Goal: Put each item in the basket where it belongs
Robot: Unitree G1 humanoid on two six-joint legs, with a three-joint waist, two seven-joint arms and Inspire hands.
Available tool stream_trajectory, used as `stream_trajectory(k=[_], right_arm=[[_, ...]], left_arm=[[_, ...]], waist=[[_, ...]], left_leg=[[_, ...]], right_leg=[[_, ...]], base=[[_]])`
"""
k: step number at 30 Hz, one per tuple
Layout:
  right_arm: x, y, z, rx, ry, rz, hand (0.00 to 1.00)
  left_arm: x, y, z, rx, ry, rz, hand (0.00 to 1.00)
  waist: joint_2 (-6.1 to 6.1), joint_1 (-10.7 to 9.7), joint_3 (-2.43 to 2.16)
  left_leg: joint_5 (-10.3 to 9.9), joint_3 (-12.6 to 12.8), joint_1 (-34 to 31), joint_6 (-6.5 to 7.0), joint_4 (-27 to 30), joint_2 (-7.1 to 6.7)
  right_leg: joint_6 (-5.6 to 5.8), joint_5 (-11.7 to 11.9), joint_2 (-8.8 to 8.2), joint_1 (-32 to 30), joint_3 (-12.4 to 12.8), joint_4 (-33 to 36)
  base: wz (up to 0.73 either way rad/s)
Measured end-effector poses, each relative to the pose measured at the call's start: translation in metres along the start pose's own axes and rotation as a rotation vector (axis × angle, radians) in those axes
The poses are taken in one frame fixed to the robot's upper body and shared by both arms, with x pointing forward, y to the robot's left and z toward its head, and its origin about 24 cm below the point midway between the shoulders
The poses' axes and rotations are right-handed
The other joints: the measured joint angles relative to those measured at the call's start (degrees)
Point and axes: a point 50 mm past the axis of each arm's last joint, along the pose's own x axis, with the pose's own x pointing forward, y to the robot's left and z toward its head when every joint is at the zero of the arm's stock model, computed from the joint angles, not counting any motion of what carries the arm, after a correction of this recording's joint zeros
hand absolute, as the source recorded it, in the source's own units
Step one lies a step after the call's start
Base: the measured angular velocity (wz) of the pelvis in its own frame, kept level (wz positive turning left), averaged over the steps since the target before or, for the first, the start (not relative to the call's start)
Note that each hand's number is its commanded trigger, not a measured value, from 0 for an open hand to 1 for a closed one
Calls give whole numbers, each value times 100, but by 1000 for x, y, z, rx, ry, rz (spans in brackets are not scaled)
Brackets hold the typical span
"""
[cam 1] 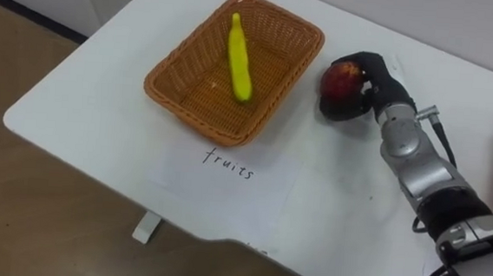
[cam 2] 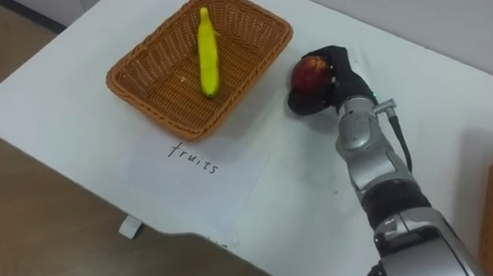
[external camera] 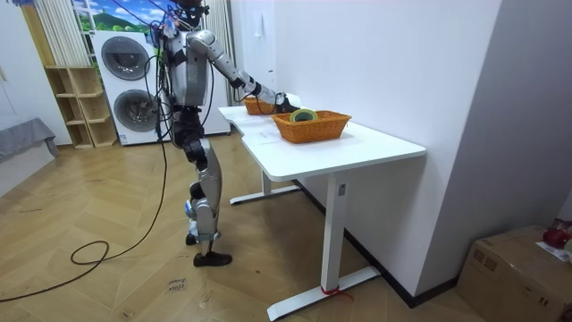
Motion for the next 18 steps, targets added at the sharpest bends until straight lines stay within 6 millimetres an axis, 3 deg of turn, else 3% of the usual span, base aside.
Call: stream_trajectory(k=[8,18], right_arm=[[-1,5,-4,0,26,72,100],[-6,-8,24,135,-118,33,100]], left_arm=[[-2,0,-14,-47,48,7,0],[-9,-4,-42,-111,134,9,0]], waist=[[11,-116,-67],[-40,-429,-104]], left_leg=[[1,-11,204,2,-53,8],[8,5,578,9,-156,8]], right_leg=[[7,4,13,227,-22,-86],[25,2,19,602,-16,-183]], base=[[1],[2]])
